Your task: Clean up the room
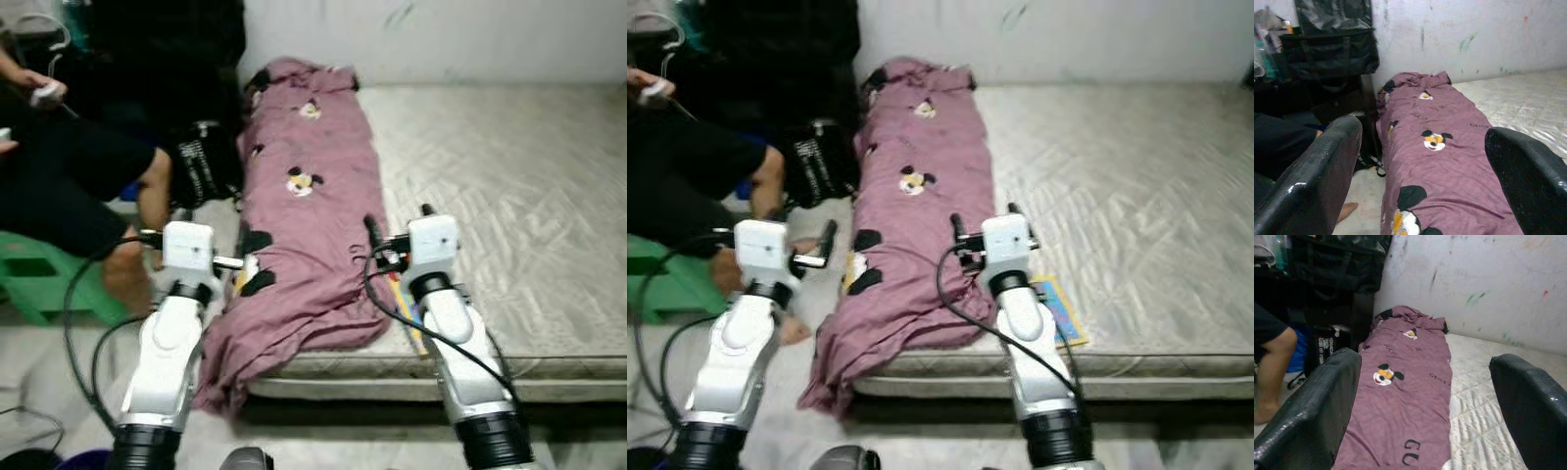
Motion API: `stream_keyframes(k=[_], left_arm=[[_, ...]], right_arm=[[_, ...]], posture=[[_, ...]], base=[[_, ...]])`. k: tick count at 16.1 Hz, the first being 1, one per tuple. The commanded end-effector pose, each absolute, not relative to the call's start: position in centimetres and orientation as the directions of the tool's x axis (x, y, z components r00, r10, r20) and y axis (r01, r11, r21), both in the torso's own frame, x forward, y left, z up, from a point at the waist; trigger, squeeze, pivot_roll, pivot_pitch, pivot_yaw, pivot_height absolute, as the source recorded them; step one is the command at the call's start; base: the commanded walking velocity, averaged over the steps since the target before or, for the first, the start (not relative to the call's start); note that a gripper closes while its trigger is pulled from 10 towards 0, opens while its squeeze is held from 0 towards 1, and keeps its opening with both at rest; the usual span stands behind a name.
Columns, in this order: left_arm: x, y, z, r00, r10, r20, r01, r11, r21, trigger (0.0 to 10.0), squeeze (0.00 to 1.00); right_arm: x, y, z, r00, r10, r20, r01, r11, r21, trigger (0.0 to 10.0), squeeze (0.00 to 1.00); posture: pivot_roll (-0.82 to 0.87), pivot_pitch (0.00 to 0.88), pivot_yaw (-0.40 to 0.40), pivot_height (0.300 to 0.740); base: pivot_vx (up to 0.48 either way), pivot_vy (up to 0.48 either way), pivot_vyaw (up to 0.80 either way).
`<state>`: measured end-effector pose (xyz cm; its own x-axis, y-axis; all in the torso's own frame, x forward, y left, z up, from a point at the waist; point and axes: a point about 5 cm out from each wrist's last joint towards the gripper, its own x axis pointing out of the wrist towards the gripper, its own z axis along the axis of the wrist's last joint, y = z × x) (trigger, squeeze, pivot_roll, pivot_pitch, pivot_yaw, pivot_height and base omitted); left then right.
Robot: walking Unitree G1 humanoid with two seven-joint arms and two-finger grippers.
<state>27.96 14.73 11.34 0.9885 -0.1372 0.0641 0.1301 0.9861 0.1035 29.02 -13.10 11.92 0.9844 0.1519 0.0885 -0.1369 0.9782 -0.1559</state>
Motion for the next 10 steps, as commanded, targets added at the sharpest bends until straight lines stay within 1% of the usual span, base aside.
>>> stream_keyframes(k=[1,2,4,10], left_arm=[[28.07,14.9,11.48,0.988,-0.136,0.067,0.127,0.984,0.122,10.0,0.0],[28.1,14.88,11.5,0.988,-0.137,0.069,0.128,0.984,0.121,10.0,0.0],[28.13,14.83,11.53,0.988,-0.139,0.072,0.13,0.984,0.121,10.0,0.0],[28.18,14.77,11.6,0.987,-0.142,0.075,0.133,0.984,0.115,10.0,0.0]], right_arm=[[29.21,-13.0,12.24,0.983,0.156,0.101,-0.14,0.978,-0.152,10.0,0.0],[29.25,-13.0,12.22,0.982,0.157,0.1,-0.141,0.978,-0.153,10.0,0.0],[29.29,-12.99,12.2,0.982,0.16,0.1,-0.143,0.978,-0.154,10.0,0.0],[29.39,-12.97,12.18,0.982,0.159,0.1,-0.143,0.978,-0.154,10.0,0.0]], posture=[[-0.01,0.0,0.008,0.74],[-0.01,0.0,0.008,0.74],[-0.01,0.0,0.007,0.74],[-0.01,0.0,0.007,0.74]], base=[[0.0,0.0,0.0],[0.0,0.0,0.0],[0.0,-0.261,0.0],[0.0,-0.363,0.0]])
